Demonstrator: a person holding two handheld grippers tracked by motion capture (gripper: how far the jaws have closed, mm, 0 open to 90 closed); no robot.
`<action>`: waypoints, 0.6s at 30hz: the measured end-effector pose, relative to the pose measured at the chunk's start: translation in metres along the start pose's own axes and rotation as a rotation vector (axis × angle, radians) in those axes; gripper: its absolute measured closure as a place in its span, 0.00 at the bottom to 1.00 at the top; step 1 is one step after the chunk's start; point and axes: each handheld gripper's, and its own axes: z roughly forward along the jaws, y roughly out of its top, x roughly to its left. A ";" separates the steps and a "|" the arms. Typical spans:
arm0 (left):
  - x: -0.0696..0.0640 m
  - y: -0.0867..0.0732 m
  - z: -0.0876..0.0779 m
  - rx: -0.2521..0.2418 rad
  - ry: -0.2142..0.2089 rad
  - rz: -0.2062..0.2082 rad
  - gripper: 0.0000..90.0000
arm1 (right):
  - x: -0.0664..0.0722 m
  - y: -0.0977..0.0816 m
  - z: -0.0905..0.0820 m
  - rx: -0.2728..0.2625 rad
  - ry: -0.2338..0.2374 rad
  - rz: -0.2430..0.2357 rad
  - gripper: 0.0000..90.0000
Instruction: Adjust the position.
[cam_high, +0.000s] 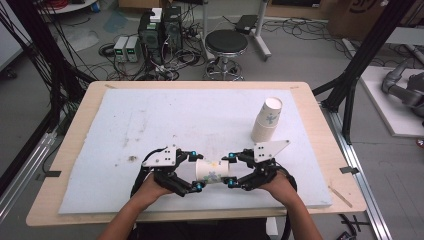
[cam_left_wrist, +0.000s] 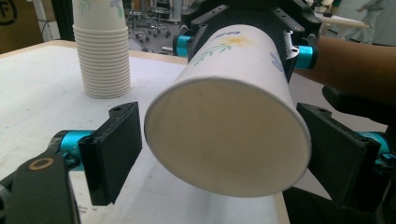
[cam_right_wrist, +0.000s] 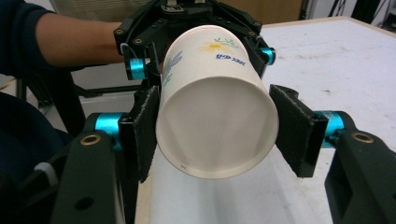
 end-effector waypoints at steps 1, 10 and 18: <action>0.000 0.000 0.000 -0.005 -0.006 0.002 0.21 | -0.001 0.000 0.001 -0.003 0.001 -0.001 0.42; 0.000 0.002 -0.005 -0.004 -0.015 0.015 0.30 | -0.003 -0.003 0.002 -0.001 0.021 0.023 0.42; 0.000 0.009 -0.007 0.033 -0.013 0.003 0.34 | -0.003 -0.002 0.003 -0.001 0.009 0.060 0.31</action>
